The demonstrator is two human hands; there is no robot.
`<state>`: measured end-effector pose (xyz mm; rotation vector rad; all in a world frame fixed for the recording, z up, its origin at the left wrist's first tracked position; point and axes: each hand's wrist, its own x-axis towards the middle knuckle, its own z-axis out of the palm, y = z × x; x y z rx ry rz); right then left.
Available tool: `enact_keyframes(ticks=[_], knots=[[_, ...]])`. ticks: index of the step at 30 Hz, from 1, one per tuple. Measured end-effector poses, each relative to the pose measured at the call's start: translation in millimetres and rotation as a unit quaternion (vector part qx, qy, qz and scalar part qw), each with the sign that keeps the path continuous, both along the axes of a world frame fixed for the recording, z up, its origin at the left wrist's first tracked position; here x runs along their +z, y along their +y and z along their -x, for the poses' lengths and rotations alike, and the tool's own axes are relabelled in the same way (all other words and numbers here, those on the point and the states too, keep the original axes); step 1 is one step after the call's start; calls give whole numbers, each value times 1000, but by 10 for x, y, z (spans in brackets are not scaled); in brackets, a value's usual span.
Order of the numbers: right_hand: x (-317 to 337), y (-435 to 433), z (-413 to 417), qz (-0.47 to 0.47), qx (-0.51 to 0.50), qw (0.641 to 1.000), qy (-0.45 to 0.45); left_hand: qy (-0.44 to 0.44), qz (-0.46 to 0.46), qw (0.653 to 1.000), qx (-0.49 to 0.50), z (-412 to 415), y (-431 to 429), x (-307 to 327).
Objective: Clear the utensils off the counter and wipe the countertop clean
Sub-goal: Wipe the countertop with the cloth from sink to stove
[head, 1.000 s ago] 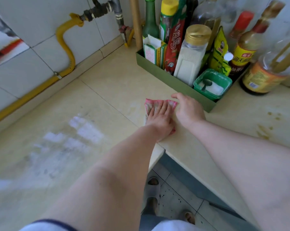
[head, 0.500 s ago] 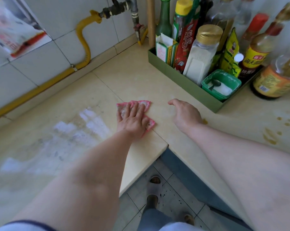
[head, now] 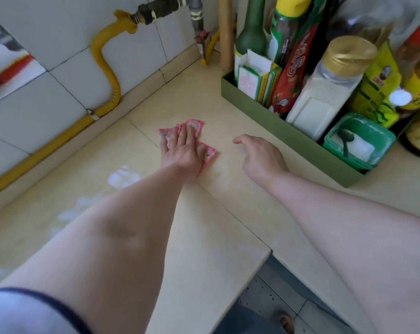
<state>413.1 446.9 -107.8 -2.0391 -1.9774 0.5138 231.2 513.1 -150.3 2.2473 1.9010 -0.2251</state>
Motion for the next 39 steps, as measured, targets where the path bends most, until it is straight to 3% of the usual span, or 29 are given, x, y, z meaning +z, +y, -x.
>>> enact_keyframes(ticks=[8, 14, 23, 39], knots=[[-81, 322, 17, -33, -18, 999, 16, 9, -5, 1000, 13, -44, 896, 17], [-137, 228, -121, -24, -28, 999, 7, -3, 1, 1000, 30, -263, 1043, 44], [-48, -167, -458, -15, -80, 997, -12, -25, 14, 995, -96, -733, 425, 59], [137, -1755, -1271, 0, -196, 981, -1, -54, 55, 983, -169, -1820, -1550, 69]])
